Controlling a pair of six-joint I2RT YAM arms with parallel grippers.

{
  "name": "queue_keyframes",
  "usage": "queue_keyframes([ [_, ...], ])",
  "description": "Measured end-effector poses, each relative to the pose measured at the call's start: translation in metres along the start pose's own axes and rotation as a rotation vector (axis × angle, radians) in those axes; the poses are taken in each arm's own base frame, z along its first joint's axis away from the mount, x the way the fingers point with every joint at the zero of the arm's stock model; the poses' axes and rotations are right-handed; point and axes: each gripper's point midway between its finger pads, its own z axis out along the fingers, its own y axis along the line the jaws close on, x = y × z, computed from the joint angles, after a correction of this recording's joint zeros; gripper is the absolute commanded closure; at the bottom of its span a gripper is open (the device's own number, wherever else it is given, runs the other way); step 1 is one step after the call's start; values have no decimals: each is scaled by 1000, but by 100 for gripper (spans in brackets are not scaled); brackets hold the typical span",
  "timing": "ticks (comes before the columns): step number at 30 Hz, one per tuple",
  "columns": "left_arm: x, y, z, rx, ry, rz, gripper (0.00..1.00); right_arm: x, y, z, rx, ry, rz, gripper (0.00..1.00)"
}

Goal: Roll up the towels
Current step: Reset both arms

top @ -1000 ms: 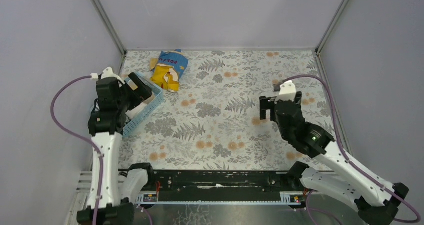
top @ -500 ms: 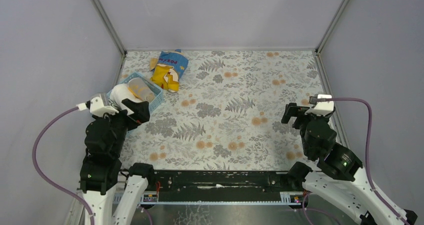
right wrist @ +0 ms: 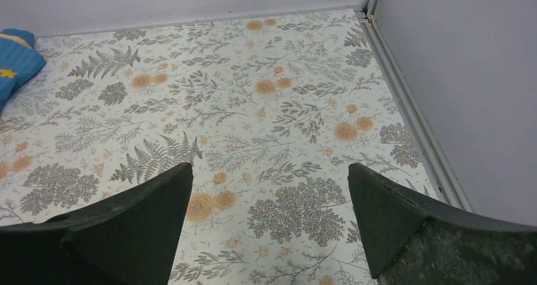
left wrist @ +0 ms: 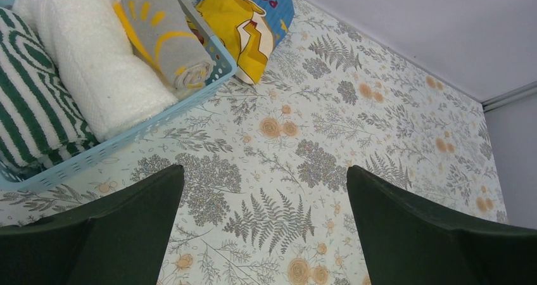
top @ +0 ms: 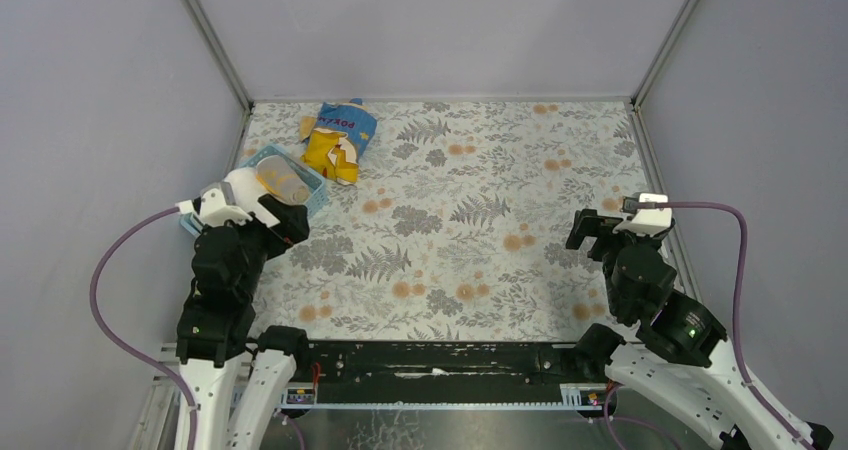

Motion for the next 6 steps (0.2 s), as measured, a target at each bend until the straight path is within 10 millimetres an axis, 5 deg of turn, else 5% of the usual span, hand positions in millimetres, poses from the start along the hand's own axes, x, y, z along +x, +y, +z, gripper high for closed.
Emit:
queue_keyframes([
  [6,1,0,2,-1,7,0,0,0,0,0,0,0,-1,1],
])
